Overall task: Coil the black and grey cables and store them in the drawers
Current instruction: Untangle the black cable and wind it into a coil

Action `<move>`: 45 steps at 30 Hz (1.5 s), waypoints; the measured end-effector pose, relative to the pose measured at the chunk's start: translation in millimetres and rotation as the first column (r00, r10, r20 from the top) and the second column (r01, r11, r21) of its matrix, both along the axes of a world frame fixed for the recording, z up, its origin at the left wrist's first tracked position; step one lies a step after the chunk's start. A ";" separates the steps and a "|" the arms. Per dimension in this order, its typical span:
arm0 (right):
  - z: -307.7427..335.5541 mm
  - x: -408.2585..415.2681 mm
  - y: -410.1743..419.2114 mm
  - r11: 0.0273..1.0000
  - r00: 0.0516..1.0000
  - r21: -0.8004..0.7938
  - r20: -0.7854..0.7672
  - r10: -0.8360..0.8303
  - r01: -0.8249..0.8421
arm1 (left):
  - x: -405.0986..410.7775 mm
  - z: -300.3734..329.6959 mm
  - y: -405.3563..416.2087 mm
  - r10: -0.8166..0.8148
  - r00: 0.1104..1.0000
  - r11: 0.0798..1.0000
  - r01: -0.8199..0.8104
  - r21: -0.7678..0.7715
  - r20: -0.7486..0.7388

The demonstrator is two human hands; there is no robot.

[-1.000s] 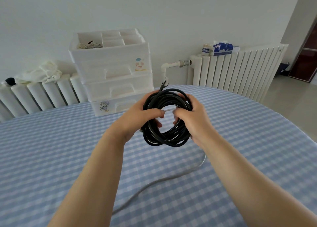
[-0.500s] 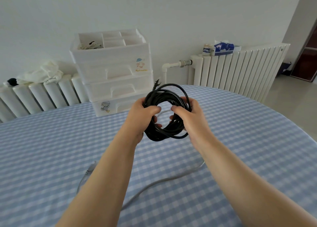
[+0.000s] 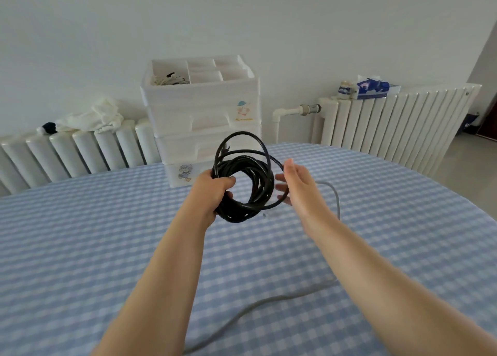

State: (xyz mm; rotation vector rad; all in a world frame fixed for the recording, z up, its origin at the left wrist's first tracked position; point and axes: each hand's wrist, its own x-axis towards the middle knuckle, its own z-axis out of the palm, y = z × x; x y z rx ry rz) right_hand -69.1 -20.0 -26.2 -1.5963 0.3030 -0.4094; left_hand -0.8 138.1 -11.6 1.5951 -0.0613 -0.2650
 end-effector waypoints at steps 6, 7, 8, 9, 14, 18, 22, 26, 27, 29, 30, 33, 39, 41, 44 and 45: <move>14.2 44.1 15.8 0.855 0.990 -0.511 0.138 -0.017 0.086 | 31.3 -7.2 30.6 0.124 0.992 0.989 -0.126 0.075 0.025; 17.4 49.9 21.4 0.776 0.983 -0.626 0.179 0.044 0.079 | 34.6 -10.5 34.0 0.117 0.993 0.990 -0.118 0.078 0.021; 19.4 56.9 28.5 0.681 0.974 -0.729 0.196 0.112 0.069 | 37.6 -14.2 37.4 0.102 0.995 0.992 -0.103 0.077 0.015; 22.3 60.5 33.6 0.591 0.966 -0.804 0.194 0.170 0.058 | 38.0 -16.2 37.5 0.084 0.996 0.993 -0.085 0.077 0.011; 24.8 78.1 47.3 0.376 0.979 -0.925 0.027 0.202 -0.052 | 39.6 -14.8 38.9 0.115 0.993 0.993 -0.115 0.020 0.026; 18.2 79.0 47.4 0.459 0.993 -0.887 0.013 0.119 -0.044 | 40.4 -11.2 42.7 0.196 0.980 0.976 -0.193 -0.106 0.019; 13.7 77.0 53.3 0.640 0.993 -0.765 0.009 0.122 -0.071 | 37.5 -9.3 44.3 0.226 0.974 0.965 -0.219 -0.146 0.033; 13.0 73.2 55.2 0.582 0.999 -0.813 0.030 0.036 0.003 | 34.0 -4.9 42.3 0.247 0.969 0.954 -0.239 -0.180 0.022; 12.3 71.9 55.2 0.565 0.999 -0.825 0.030 0.010 0.019 | 33.4 -4.0 41.1 0.259 0.966 0.949 -0.251 -0.189 0.020; 12.5 68.0 54.6 0.586 1.000 -0.810 0.004 -0.030 0.021 | 31.4 -3.1 37.0 0.291 0.957 0.932 -0.283 -0.225 0.003; 12.1 67.1 54.9 0.611 0.999 -0.791 -0.009 -0.048 0.022 | 30.2 -3.2 35.0 0.304 0.953 0.922 -0.297 -0.248 -0.011; 11.2 65.9 57.5 0.703 0.995 -0.707 0.011 -0.097 0.076 | 26.1 -3.7 28.5 0.272 0.960 0.909 -0.281 -0.308 -0.071; 12.7 60.9 61.4 0.971 0.967 -0.229 0.224 0.125 -0.072 | 24.0 -3.7 32.7 -0.012 0.984 0.923 -0.057 -0.381 -0.178; 9.5 59.8 60.4 0.970 0.947 -0.216 0.274 0.166 -0.108 | 24.6 -1.9 35.5 -0.046 0.983 0.941 -0.017 -0.337 -0.179; 5.5 56.9 58.9 0.973 0.911 -0.223 0.386 0.146 -0.061 | 24.3 3.6 39.2 -0.100 0.977 0.952 0.039 -0.303 -0.187; 4.2 56.3 57.7 0.970 0.896 -0.240 0.422 0.139 -0.038 | 24.2 5.6 39.9 -0.117 0.975 0.948 0.052 -0.314 -0.190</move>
